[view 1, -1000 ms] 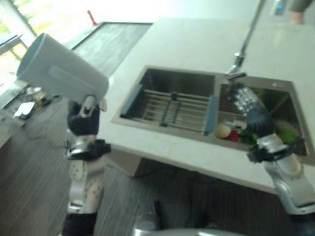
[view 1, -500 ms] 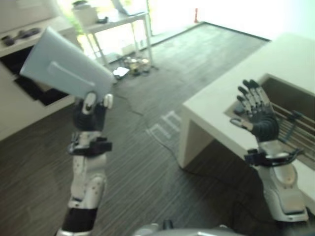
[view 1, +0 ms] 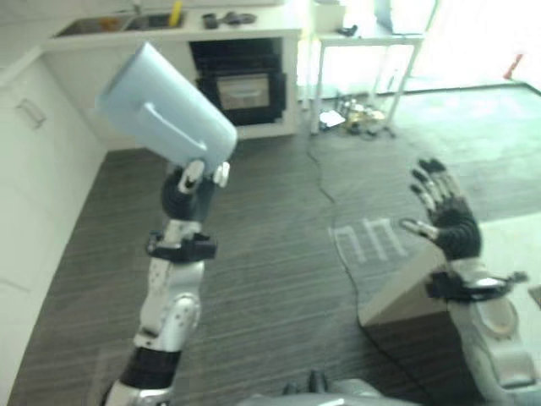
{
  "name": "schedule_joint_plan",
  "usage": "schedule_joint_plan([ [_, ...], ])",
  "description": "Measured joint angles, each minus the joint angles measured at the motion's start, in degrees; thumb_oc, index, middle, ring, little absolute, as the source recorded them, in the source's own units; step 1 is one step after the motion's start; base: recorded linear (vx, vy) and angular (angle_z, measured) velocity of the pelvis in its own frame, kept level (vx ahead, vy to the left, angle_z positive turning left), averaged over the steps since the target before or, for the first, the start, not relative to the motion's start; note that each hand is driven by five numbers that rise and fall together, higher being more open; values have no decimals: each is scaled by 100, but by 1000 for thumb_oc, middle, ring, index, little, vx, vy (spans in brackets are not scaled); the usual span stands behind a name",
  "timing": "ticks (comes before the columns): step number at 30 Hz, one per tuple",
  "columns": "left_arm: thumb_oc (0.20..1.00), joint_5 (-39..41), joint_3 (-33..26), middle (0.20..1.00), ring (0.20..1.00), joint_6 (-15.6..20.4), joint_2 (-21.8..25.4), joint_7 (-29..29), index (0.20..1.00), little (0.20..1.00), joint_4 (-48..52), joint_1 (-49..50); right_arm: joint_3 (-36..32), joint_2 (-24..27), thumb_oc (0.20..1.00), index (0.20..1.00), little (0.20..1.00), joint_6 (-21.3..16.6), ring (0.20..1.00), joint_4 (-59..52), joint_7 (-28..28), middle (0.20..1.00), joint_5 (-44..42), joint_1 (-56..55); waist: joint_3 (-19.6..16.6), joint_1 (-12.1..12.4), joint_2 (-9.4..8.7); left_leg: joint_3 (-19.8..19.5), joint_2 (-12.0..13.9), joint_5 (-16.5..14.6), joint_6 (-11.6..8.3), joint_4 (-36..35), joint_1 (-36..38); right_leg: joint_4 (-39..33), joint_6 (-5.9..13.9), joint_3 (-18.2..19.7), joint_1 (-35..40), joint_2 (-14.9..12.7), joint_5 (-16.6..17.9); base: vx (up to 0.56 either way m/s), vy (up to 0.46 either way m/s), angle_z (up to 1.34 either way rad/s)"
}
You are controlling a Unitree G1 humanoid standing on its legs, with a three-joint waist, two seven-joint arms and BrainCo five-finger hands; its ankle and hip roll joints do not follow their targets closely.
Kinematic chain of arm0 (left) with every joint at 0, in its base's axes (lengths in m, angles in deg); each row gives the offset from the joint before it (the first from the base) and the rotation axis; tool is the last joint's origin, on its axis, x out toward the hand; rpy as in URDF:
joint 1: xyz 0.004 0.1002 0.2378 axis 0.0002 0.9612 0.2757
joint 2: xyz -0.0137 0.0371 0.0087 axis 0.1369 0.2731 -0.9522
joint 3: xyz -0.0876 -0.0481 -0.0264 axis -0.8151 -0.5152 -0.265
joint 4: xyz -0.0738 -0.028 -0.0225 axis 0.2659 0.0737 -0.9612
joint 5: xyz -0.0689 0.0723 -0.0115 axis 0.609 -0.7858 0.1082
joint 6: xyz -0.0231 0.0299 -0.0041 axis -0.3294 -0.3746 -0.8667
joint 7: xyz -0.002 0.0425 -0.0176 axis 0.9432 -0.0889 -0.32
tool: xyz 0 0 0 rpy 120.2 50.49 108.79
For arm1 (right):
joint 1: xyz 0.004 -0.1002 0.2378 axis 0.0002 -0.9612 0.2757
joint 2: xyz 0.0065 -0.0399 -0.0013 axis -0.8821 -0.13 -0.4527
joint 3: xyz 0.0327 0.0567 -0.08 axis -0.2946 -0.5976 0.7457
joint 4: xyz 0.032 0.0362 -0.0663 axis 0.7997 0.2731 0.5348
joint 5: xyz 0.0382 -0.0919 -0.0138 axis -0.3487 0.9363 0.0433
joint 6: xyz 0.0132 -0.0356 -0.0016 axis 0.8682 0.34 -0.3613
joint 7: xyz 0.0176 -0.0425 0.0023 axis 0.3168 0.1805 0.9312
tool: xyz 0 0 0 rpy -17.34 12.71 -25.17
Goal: Place the dishes in the dishwasher.
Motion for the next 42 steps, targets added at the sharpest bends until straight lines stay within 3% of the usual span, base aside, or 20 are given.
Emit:
schedule_joint_plan([
  [4, 200, 0, -315, 200, 200, -6, 1, 16, 200, 200, 279, 649, 94, 20, 1000, 1000, 1000, 107, 1000, 58, -10, 1000, 1, 96, 30, 396, -109, 513, 53, -69, -140, 141, 15, -355, -79, -149, 399, 83, -23, 19, -222, 74],
  [5, 200, 3, -304, 200, 200, -76, 0, -24, 200, 200, 187, 483, -7, 73, 1000, 1000, 1000, 107, 1000, 63, -46, 1000, 0, 32, 248, 388, -517, 1437, -256, 98, -912, 1528, -895, -354, -191, -604, 416, -369, 20, -177, -101, 170],
  [6, 200, 8, -268, 200, 200, -90, 87, -92, 200, 200, 137, 303, -237, 104, 1000, 1000, 1000, 99, 1000, 21, -75, 1000, -4, -34, 294, 271, -644, 2559, 167, -264, -762, 1999, -1300, -356, -350, -1048, 347, -500, -14, -159, -6, 198],
  [7, 200, 9, -301, 200, 200, -82, 84, -129, 200, 200, 143, 137, -374, 131, 1000, 1000, 1000, 87, 1000, 27, -100, 1000, -4, 44, 313, 181, -549, 2820, 645, -333, -736, 1871, -1457, -355, -364, -1198, 302, -376, -112, -23, 69, 125],
  [8, 200, 13, -391, 200, 200, -20, 95, -139, 200, 200, 220, 169, -355, 79, 1000, 1000, 1000, 90, 1000, 69, -121, 1000, -3, 265, 308, 194, -396, 2511, 1025, -320, -718, 1362, -1398, -353, -273, -1171, 205, -255, -130, -4, 89, 38],
  [10, 200, 20, -614, 200, 200, -4, 111, -142, 200, 200, 216, 201, -335, 69, 1000, 1000, 1000, 64, 1000, 44, -42, 1000, -3, 350, 302, 142, -215, 2148, 1114, -264, -749, 432, -951, -353, -177, -1010, 93, -269, -29, -1, 55, -31],
  [11, 200, 71, -654, 200, 200, -2, 76, -142, 200, 200, 215, 156, -386, 170, 1000, 1000, 1000, 62, 1000, 22, -33, 1000, -5, 249, 283, -4, -13, 2139, 1169, -157, -793, -76, -560, -352, -148, -1023, 124, -233, -2, -24, 33, -18],
  [13, 200, 61, -568, 200, 200, -6, -105, -198, 200, 200, 193, 67, -496, 273, 1000, 1000, 1000, 60, 1000, 19, -52, 1000, -6, 133, 217, -222, 389, 2079, 1276, 118, -650, -147, -238, -352, -3, -1007, 117, -82, 31, -17, 44, -9],
  [15, 200, 62, -470, 200, 200, -14, -136, -174, 200, 200, 159, -45, -480, 240, 1000, 1000, 1000, 56, 1000, -15, -59, 1000, -4, 111, 205, -338, 378, 2051, 1175, 113, -605, -146, -230, -352, 92, -1014, 118, -198, 77, 2, 39, 4],
  [19, 200, 61, -453, 200, 200, -17, -120, -173, 200, 200, 170, -126, -475, 219, 1000, 1000, 1000, 57, 1000, -15, -55, 1000, -4, 61, 180, -326, 354, 2017, 1053, 98, -580, -146, -227, -353, 194, -1031, 130, -316, 83, 11, 19, 8],
  [29, 200, 2, -360, 200, 200, -112, -112, -197, 200, 200, 174, -105, -482, 224, 1000, 1000, 1000, 105, 1000, -15, -56, 1000, -5, -34, -54, -446, 331, 2161, 1102, 80, -547, -139, -113, -352, 201, -818, 149, -218, 79, 25, 16, -14],
  [30, 200, -23, -412, 200, 200, -115, -71, -194, 200, 200, 284, 29, -446, 147, 1000, 1000, 1000, 140, 1000, -16, 7, 1000, -9, -33, -49, -394, 139, 1855, 1038, 74, -528, 259, -225, -310, 150, -526, 24, -294, 79, 24, 106, -87],
  [31, 200, -69, -489, 200, 200, -97, -14, -198, 200, 200, 324, 227, -334, 107, 1000, 1000, 1000, 213, 1000, -30, 65, 1000, -11, -63, -77, -270, -167, 1320, 850, -66, -539, 891, -565, -297, 156, -229, 2, -482, 123, 12, 192, -177],
  [32, 200, -166, -557, 200, 200, -102, -49, -211, 200, 200, 212, 457, -239, 239, 1000, 1000, 1000, 219, 1000, -35, 122, 1000, -12, 6, -104, -166, -155, 950, 784, -212, -503, 544, -464, -355, 226, 69, 90, -503, 199, -25, 173, -149],
  [33, 200, -169, -517, 200, 200, -119, -74, -238, 200, 200, 107, 344, -243, 211, 1000, 1000, 1000, 218, 1000, -27, 75, 1000, -16, 2, -146, -358, 46, 1176, 918, -179, -501, 228, -439, -386, 209, 61, 109, -335, 187, -40, 194, -128],
  [34, 200, -293, -358, 200, 200, -109, -83, -241, 200, 200, 39, 123, -68, -7, 1000, 1000, 1000, 205, 1000, -40, 103, 1000, -22, -53, -223, -468, 19, 1256, 634, 144, -237, -129, -264, -384, 587, 162, 143, -575, 159, -22, 70, -35],
  [38, 200, -623, -380, 200, 200, 110, -50, 6, 200, 200, 38, 157, -63, 30, 1000, 1000, 1000, 220, 1000, 39, 124, 1000, 6, -109, -225, -424, 19, 1388, 692, 96, -252, -165, -277, -364, 579, -123, 133, -615, 155, 14, -49, -18],
  [42, 200, -640, -380, 200, 200, 117, -45, 20, 200, 200, 38, 189, -67, 30, 1000, 1000, 1000, 229, 1000, 39, 171, 1000, 4, -254, -241, -435, 32, 1433, 771, 96, -260, -155, -236, -354, 545, -105, 158, -531, 139, 52, -99, -6],
])
